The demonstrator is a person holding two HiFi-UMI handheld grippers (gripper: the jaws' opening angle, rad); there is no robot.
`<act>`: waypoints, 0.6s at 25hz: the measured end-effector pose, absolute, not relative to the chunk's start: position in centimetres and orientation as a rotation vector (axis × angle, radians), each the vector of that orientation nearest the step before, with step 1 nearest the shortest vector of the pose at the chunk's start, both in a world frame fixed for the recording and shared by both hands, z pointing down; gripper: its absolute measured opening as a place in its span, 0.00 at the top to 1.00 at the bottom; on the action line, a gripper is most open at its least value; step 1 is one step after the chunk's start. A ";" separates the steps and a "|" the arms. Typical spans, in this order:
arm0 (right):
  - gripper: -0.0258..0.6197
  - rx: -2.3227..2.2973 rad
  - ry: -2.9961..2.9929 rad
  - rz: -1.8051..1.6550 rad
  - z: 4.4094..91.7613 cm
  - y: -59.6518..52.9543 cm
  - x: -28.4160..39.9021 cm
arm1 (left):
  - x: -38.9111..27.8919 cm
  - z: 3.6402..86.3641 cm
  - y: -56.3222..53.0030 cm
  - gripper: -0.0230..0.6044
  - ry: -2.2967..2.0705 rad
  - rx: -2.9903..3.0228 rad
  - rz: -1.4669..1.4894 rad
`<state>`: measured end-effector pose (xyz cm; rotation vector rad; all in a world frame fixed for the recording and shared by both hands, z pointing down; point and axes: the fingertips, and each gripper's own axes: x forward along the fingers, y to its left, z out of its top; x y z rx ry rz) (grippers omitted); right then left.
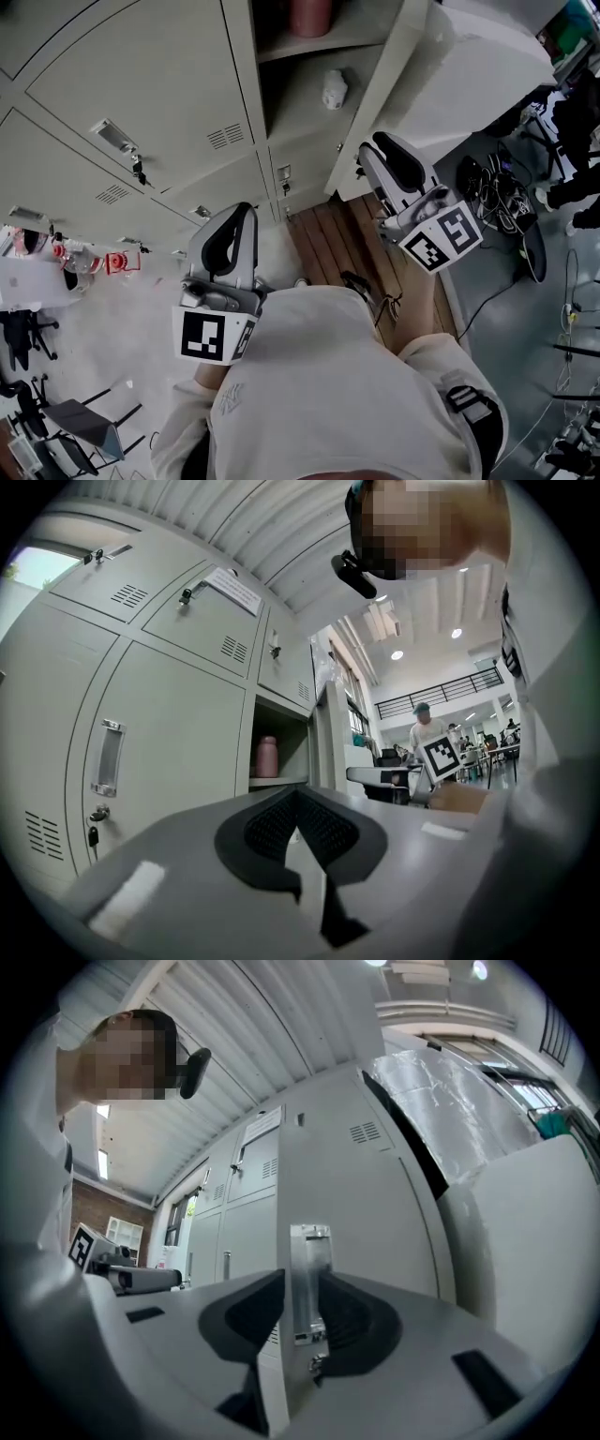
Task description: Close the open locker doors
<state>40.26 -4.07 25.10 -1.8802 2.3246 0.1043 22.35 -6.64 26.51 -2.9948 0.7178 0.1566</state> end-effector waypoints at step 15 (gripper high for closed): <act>0.83 -1.732 2.473 0.101 24.9 -12.8 36.6 | 18.3 26.2 -10.2 0.95 0.888 -2.931 0.144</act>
